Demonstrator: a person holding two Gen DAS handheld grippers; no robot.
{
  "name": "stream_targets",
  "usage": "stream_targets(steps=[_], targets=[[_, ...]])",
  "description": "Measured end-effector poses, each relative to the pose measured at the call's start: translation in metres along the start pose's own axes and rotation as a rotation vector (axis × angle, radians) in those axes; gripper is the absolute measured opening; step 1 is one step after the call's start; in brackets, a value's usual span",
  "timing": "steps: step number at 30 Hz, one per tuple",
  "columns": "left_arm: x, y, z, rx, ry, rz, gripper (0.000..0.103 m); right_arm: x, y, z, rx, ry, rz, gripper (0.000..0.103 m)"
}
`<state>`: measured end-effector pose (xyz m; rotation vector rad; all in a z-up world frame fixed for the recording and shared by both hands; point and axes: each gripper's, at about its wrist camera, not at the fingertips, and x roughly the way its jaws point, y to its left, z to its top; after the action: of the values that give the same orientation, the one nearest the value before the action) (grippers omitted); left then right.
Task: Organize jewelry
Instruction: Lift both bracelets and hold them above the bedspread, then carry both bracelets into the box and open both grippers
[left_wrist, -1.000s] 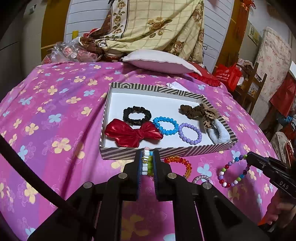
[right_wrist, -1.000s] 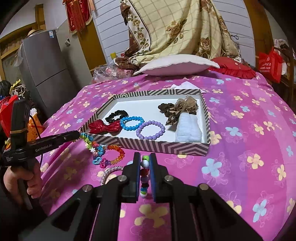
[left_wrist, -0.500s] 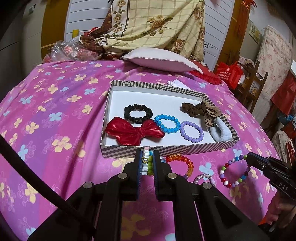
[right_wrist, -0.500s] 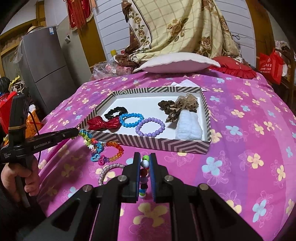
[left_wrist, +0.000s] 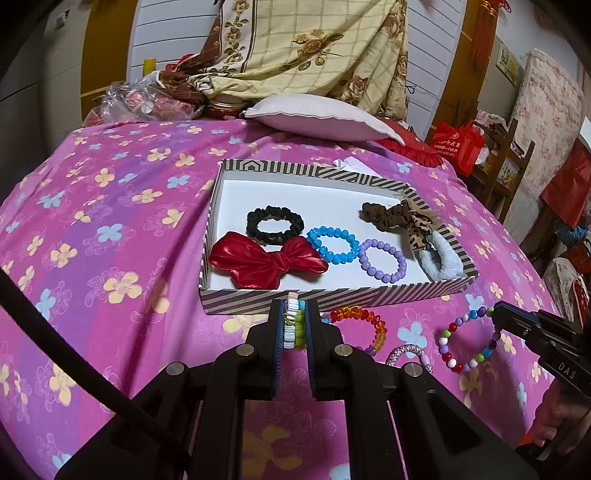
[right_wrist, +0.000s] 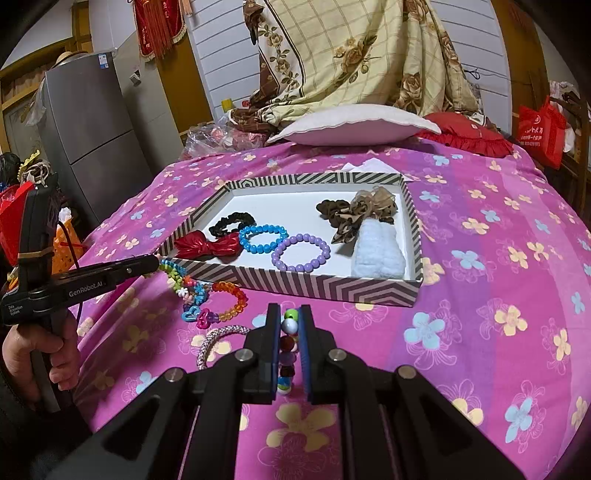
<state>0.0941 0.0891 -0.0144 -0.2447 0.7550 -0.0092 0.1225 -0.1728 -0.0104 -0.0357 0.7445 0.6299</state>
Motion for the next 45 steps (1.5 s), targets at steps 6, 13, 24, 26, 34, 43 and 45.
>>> stream_targets(steps=[6, 13, 24, 26, 34, 43, 45], targets=[[0.0, -0.001, 0.0, 0.001, 0.0, 0.0, 0.0, 0.0, 0.0, 0.0, -0.001, -0.002, 0.0, 0.009], [0.0, -0.001, 0.0, 0.001, 0.0, 0.001, 0.0, 0.0, 0.0, 0.0, -0.001, -0.002, -0.001, 0.009], [0.0, -0.001, 0.0, 0.0, 0.0, 0.0, 0.0, -0.001, 0.001, 0.001, -0.005, -0.001, 0.0, 0.009], [0.0, 0.0, 0.0, 0.001, 0.0, 0.001, 0.0, -0.001, 0.001, 0.002, -0.005, -0.002, 0.0, 0.009], [0.001, 0.0, 0.0, 0.001, 0.001, 0.001, 0.0, -0.001, 0.001, 0.002, -0.005, -0.003, -0.001, 0.009], [0.0, -0.001, 0.0, 0.0, -0.005, -0.002, 0.0, -0.008, 0.002, 0.011, -0.008, -0.028, 0.006, 0.009], [-0.004, -0.002, 0.001, 0.0, -0.023, -0.007, 0.0, -0.012, 0.003, 0.014, -0.007, -0.051, 0.011, 0.009]])
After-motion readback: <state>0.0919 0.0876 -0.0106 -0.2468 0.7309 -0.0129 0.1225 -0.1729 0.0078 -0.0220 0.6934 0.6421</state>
